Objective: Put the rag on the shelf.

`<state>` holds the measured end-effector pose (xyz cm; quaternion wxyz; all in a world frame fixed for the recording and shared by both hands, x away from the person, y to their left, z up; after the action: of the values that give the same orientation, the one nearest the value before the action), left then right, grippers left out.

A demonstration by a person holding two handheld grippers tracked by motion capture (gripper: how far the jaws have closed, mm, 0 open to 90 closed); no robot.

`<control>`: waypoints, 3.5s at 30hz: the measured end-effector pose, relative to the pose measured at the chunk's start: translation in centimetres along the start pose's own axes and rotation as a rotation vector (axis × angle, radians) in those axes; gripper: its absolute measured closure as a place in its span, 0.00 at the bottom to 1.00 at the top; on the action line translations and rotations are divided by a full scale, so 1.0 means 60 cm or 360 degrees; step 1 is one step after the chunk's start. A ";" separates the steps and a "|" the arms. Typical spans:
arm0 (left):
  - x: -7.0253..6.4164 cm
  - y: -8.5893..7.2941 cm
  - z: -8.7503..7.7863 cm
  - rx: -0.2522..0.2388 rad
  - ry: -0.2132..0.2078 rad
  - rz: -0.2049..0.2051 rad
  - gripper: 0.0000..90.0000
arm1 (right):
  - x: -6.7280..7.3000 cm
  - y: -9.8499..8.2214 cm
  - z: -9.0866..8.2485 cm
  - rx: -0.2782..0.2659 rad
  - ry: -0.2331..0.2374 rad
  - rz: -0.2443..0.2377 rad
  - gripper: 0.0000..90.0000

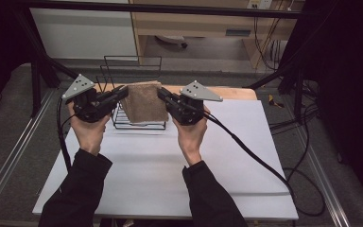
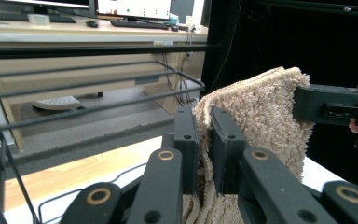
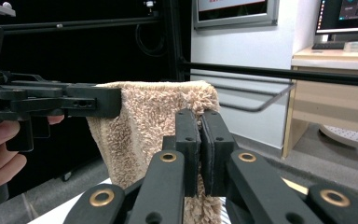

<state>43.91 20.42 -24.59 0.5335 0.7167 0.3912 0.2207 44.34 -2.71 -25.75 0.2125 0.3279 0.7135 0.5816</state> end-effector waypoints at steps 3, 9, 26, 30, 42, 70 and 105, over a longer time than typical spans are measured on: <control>0.004 0.010 -0.003 -0.0011 0.0004 -0.0001 0.91 | 0.002 0.011 0.003 -0.0011 -0.0003 -0.0002 0.97; 0.012 0.030 -0.010 -0.0027 0.0028 0.0013 0.90 | 0.005 0.031 0.012 -0.0038 -0.0011 -0.0013 0.96; 0.039 0.072 -0.033 -0.0099 0.0055 0.0013 0.90 | 0.014 0.080 0.039 -0.0098 -0.0007 -0.0031 0.96; 0.050 0.086 -0.037 -0.0109 0.0067 0.0010 0.90 | 0.016 0.096 0.048 -0.0110 -0.0005 -0.0041 0.96; 0.078 0.115 -0.026 -0.0117 0.0074 -0.0013 0.90 | 0.007 0.124 0.078 -0.0112 -0.0019 -0.0040 0.96; 0.123 0.166 0.041 -0.0091 0.0095 0.0014 0.90 | -0.053 0.162 0.130 -0.0101 -0.0085 0.0003 0.96; 0.131 0.078 0.043 0.0068 0.0019 0.0069 0.90 | -0.046 0.078 0.143 0.0075 -0.0020 -0.0027 0.95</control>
<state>51.99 24.57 -21.88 0.5107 0.7350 0.3834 0.2280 53.16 1.73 -23.40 0.2140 0.3305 0.7283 0.5608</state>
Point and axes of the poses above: each handheld gripper's, and its own axes: z roughly forward along the jaws, y roughly out of its top, x roughly to its left, the point moved 3 cm from there along z, roughly forward along the jaws, and after that the axes turned 10 degrees about x, right-handed, at the moved point
